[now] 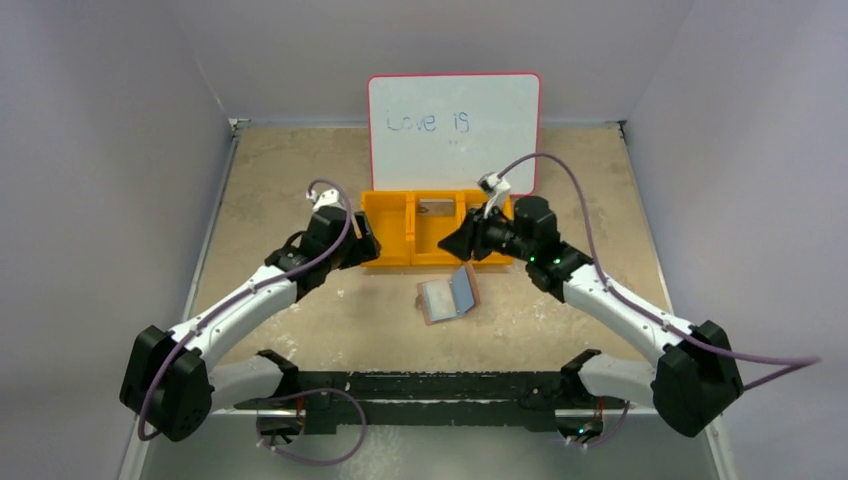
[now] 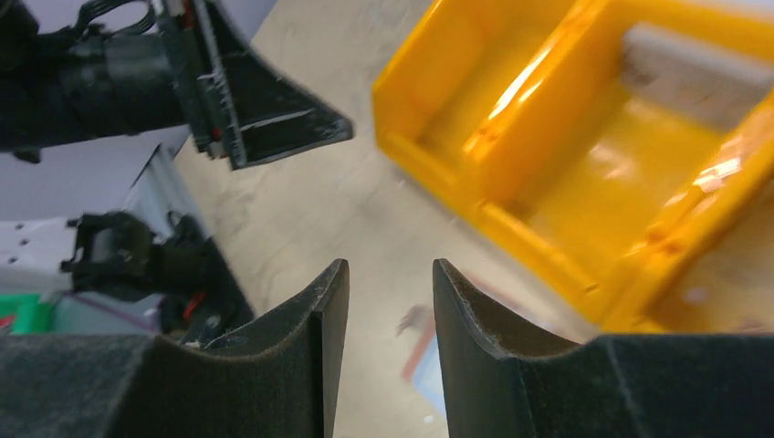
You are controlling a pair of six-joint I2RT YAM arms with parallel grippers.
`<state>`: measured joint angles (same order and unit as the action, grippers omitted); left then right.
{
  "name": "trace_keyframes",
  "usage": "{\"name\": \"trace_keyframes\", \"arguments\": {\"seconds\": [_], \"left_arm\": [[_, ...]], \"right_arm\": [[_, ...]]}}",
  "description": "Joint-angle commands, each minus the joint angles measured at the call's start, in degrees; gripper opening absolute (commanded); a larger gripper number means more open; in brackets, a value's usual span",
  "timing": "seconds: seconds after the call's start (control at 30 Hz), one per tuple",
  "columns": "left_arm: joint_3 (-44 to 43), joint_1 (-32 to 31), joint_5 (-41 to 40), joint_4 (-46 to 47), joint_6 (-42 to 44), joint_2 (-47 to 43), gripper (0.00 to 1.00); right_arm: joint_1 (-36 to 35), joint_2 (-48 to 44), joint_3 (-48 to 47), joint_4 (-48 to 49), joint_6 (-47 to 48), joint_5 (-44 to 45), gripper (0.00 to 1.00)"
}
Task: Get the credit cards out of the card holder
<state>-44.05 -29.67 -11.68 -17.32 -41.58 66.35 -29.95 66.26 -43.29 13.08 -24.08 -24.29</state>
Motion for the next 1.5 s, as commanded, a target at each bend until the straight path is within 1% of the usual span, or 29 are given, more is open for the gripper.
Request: {"name": "trace_keyframes", "arguments": {"seconds": [0.0,0.1,0.23,0.33,0.43,0.57,0.67,0.8,1.0,1.1,1.2,1.47], "left_arm": [[4.0,-2.2,4.7,7.6,-6.0,-2.6,0.71],[4.6,-7.5,-0.9,7.3,-6.4,-2.0,0.71],[5.4,-14.4,-7.1,7.9,-9.7,0.5,0.71],[6.9,-17.4,-9.7,10.1,-12.2,0.8,0.71],[6.3,-19.1,-9.8,10.7,-12.6,3.2,0.71],[3.6,-21.3,-11.1,9.9,-12.0,7.8,0.71],[2.8,-22.7,-10.7,11.4,-11.7,10.6,0.71],[2.2,-25.2,-11.5,12.8,-12.9,14.2,0.71],[0.1,-26.4,-10.5,13.6,-12.2,18.4,0.72],[-0.9,-27.1,-11.4,11.8,-12.2,20.3,0.69],[-0.9,-27.5,-12.6,10.4,-12.4,21.3,0.62],[-0.7,-28.3,-9.5,11.8,-12.3,24.9,0.49]], "right_arm": [[-5.6,0.5,1.7,0.0,-10.6,6.5,0.41],[-7.0,0.6,4.6,-2.2,-12.5,11.5,0.4],[-7.1,2.3,7.8,-1.5,-11.4,9.9,0.4],[-7.5,5.1,8.3,-2.1,-9.5,9.0,0.4],[-7.7,7.5,8.1,-3.7,-9.2,10.0,0.39],[-8.0,8.0,8.5,-5.5,-9.2,13.6,0.39],[-8.0,8.2,9.1,-7.2,-9.3,15.4,0.39],[-8.0,9.7,10.9,-5.2,-9.3,13.9,0.39],[-8.0,11.5,12.8,-2.9,-11.0,13.4,0.38],[-8.0,12.0,13.4,-1.9,-11.4,13.0,0.38],[-8.0,12.7,14.6,0.4,-12.7,11.8,0.37],[-8.0,13.1,17.2,6.3,-18.9,8.1,0.33]]}}
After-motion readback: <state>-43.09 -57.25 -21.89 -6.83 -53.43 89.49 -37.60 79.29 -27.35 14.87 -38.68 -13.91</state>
